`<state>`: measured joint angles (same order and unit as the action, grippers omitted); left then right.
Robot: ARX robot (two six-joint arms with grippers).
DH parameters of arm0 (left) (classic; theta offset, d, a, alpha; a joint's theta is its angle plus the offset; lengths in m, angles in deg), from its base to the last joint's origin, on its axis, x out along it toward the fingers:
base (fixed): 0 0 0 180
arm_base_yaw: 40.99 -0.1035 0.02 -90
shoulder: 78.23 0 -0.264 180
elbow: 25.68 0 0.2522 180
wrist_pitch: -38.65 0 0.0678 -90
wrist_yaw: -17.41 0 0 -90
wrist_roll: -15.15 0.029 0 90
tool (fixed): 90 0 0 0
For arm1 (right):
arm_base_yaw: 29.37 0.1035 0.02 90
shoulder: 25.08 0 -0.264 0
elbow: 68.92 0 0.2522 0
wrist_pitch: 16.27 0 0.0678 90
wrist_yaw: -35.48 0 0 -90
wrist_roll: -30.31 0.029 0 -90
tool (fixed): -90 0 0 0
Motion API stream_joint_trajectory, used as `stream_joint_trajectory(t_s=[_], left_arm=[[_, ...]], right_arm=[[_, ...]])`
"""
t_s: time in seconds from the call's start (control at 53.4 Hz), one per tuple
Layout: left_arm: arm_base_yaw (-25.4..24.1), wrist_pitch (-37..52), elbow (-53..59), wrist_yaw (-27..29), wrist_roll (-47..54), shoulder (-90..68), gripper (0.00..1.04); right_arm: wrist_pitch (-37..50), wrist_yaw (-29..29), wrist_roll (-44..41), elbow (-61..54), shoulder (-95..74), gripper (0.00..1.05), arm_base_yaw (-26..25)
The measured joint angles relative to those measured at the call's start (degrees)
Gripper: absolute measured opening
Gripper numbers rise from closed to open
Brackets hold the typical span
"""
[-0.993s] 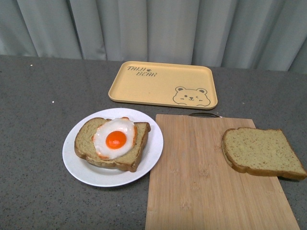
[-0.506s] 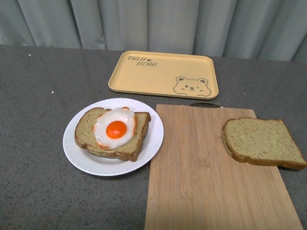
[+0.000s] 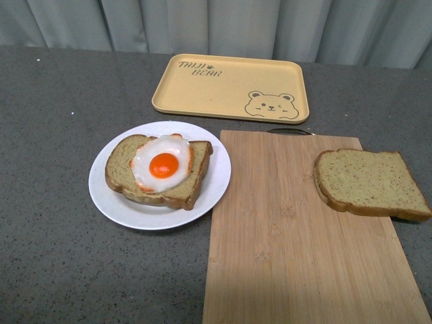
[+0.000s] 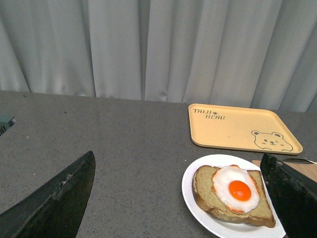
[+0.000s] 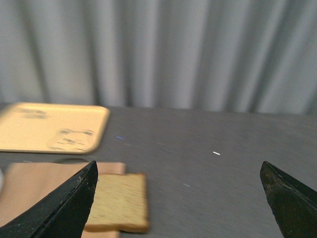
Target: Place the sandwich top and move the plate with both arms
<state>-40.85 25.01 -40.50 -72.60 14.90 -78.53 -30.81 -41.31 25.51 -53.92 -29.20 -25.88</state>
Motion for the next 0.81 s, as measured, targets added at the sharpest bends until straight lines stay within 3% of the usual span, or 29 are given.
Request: stream_joint_trajectory(t_s=[0.037,0.131,0.262,0.375,0.525,0.806], left_arm=[[0.0,0.0,0.0,0.1,0.0,0.0,0.98],[0.0,0.0,0.0,0.0,0.0,0.1,0.98],[0.0,0.0,0.0,0.0,0.0,0.1,0.98],[0.0,0.0,0.0,0.0,0.0,0.1,0.98],[0.0,0.0,0.0,0.0,0.0,0.1,0.98],[0.0,0.0,0.0,0.0,0.0,0.1,0.98]], right_arm=[[1.6,5.0,-2.0,0.4,-4.2,0.95,0.3],[8.2,3.7,-3.5,0.8,-13.7,0.95,-2.9],[25.5,-11.0,-2.4,5.9,-41.4,0.95,-13.7],[28.9,-21.9,0.0,14.7,-63.2,0.95,-20.7],[21.0,-36.2,2.2,28.6,-86.3,0.95,-28.4],[5.2,-57.0,2.8,44.1,-104.3,0.95,-32.1]])
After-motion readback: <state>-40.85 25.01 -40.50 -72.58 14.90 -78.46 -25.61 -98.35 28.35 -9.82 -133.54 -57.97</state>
